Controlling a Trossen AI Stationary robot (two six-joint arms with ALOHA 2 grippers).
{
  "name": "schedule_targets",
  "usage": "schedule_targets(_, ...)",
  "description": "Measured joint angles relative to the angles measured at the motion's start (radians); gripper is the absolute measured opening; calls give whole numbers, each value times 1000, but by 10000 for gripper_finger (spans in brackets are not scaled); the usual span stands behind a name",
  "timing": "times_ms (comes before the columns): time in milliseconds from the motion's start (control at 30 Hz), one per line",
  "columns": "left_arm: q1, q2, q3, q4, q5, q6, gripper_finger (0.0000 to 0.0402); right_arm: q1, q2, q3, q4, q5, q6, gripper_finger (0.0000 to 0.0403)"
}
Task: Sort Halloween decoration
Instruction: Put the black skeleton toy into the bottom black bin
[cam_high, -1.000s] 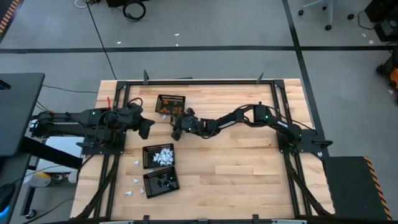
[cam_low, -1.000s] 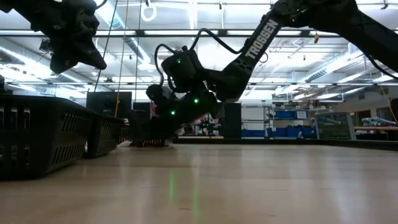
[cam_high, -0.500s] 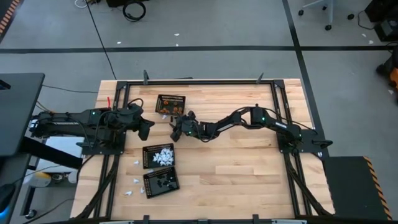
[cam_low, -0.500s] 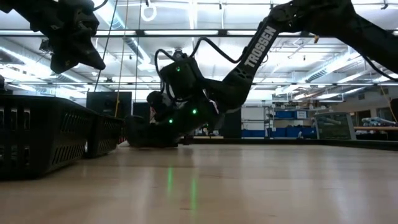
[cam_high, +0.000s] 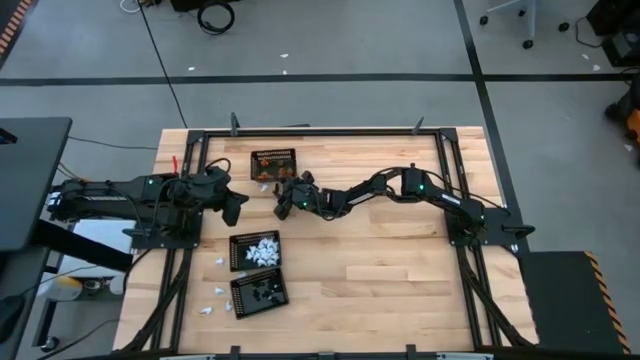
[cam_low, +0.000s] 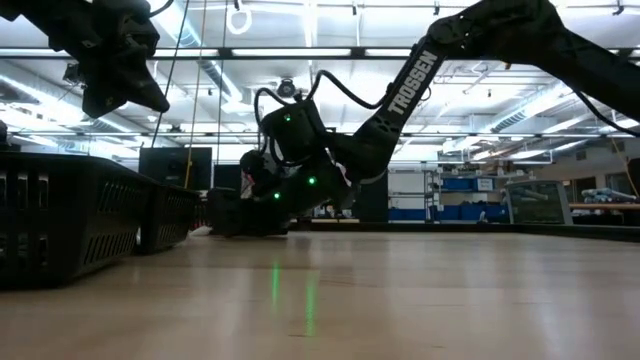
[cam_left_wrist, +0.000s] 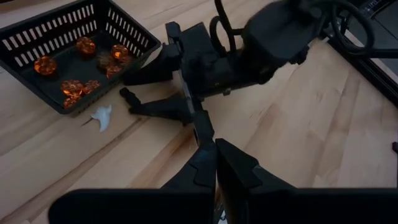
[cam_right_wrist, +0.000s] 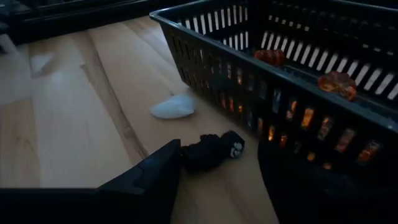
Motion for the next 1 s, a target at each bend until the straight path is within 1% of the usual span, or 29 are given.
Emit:
schedule_targets(233,0,0,0,0,0,1,18,-11,0,0,-8,-32,-64,219)
schedule_targets(333,0,0,0,0,0,1,18,-17,-2,1,-16,-46,-67,218)
schedule_targets(433,0,0,0,0,0,0,18,-24,-2,1,-12,-86,-68,210)
schedule_targets(667,0,0,0,0,0,-1,18,-37,-3,1,-20,-156,-73,168)
schedule_targets(1000,0,0,0,0,0,0,18,-44,-3,1,-21,-183,-96,102)
